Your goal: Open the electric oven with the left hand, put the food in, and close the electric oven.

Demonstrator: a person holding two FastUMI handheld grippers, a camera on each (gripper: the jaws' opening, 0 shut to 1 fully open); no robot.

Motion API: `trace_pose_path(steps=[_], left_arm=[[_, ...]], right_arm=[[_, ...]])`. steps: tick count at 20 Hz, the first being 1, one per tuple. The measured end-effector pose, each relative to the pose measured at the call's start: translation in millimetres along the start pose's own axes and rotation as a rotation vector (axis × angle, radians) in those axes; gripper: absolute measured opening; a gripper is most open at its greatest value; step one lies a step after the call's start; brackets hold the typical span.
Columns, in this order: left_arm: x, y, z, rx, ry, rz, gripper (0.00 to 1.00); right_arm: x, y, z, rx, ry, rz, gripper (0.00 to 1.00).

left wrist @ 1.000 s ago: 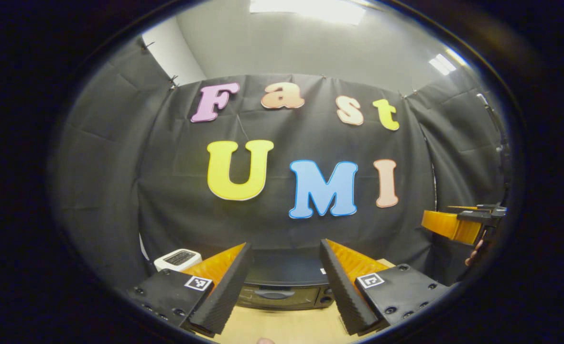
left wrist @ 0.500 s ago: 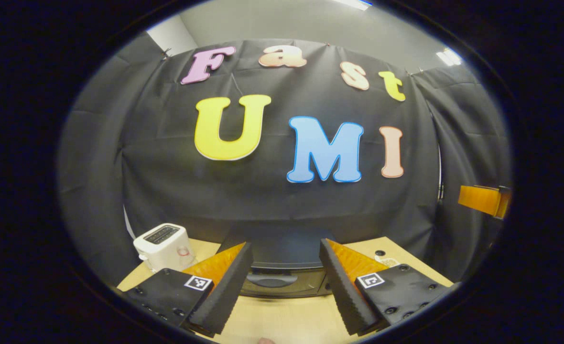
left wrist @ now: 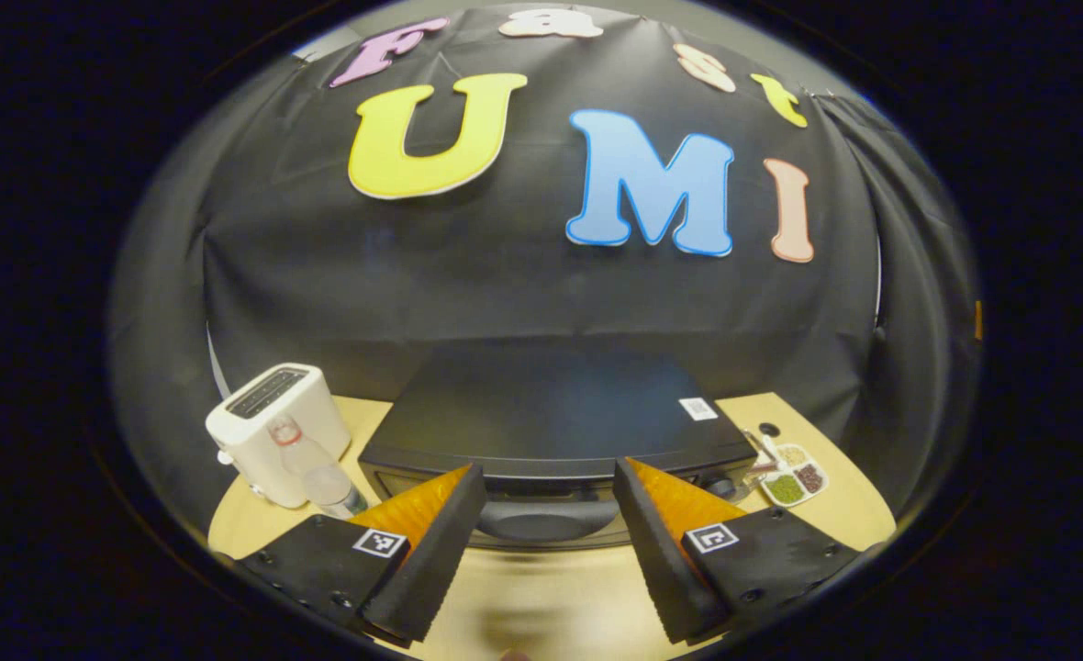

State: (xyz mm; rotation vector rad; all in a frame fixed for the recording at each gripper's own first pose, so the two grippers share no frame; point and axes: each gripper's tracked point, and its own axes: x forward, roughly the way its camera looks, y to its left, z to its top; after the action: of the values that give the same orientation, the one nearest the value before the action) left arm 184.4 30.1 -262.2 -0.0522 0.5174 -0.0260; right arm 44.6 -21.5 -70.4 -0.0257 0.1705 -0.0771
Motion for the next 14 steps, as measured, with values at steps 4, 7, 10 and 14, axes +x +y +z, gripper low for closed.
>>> trace_pose_path(steps=[4,7,10,14], left_arm=[[24,5,-12,0.017,0.026,0.005,0.99],[31,7,-18,0.037,0.040,0.017,0.96],[32,5,-21,0.072,0.039,0.022,0.99],[20,4,-29,0.064,0.048,0.020,0.94]], right_arm=[[-1,-5,-7,0.005,0.026,-0.021,0.96],[-3,-10,-4,-0.001,0.016,-0.034,0.96],[-5,-10,-3,0.000,0.010,-0.039,0.97],[-10,-6,-5,0.012,0.010,-0.028,0.97]])
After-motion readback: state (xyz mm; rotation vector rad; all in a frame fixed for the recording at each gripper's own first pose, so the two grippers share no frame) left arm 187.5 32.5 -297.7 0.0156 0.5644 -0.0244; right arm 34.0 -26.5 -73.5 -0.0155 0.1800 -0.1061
